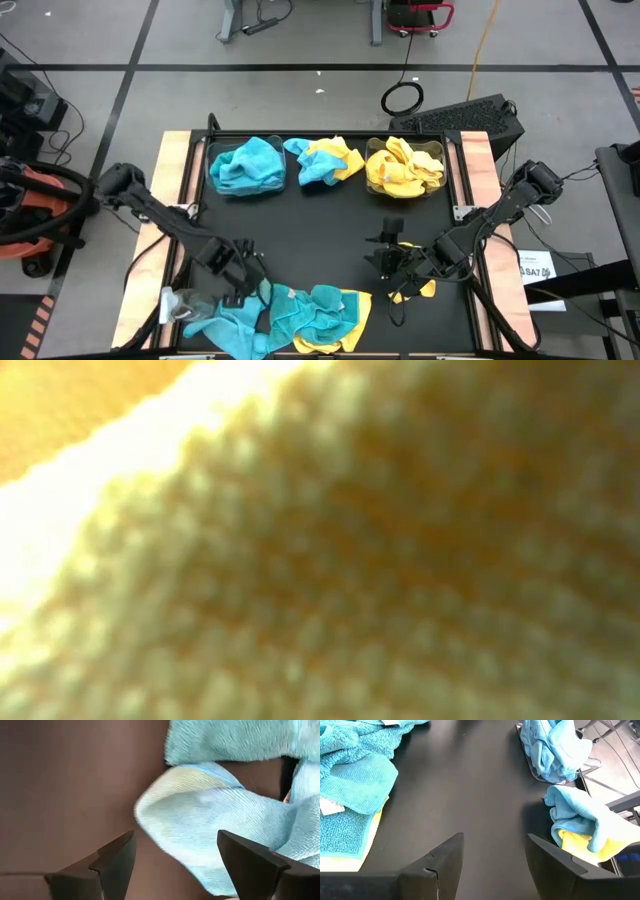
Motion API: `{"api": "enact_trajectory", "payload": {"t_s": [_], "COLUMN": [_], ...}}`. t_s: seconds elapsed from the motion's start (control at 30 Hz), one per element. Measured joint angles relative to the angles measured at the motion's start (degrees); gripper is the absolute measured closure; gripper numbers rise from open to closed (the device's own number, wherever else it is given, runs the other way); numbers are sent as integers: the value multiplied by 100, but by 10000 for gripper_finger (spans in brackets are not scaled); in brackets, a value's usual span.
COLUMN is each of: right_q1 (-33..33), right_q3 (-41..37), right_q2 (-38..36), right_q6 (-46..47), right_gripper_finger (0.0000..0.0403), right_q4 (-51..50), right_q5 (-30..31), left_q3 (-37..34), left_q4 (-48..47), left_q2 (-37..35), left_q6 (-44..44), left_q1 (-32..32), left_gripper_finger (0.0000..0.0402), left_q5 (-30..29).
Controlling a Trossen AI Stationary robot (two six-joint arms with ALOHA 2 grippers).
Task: Sort microfiber towel by color & place in baskets
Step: Put the blue microfiber cloth into the left transparent bin
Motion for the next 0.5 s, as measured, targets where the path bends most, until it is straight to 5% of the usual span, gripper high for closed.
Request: {"api": "enact_trajectory", "payload": {"t_s": [0.5], "right_q1": [0], "right_q3": [0], "right_q2": [0], "right_q6": [-22], "right_gripper_finger": [200], "right_q4": [-1], "right_q5": [0], "left_q3": [-2], "left_q4": [945], "left_q2": [1195], "left_q6": [-296], "left_q1": [-688], "left_gripper_finger": [116], "left_q5": [149]}}
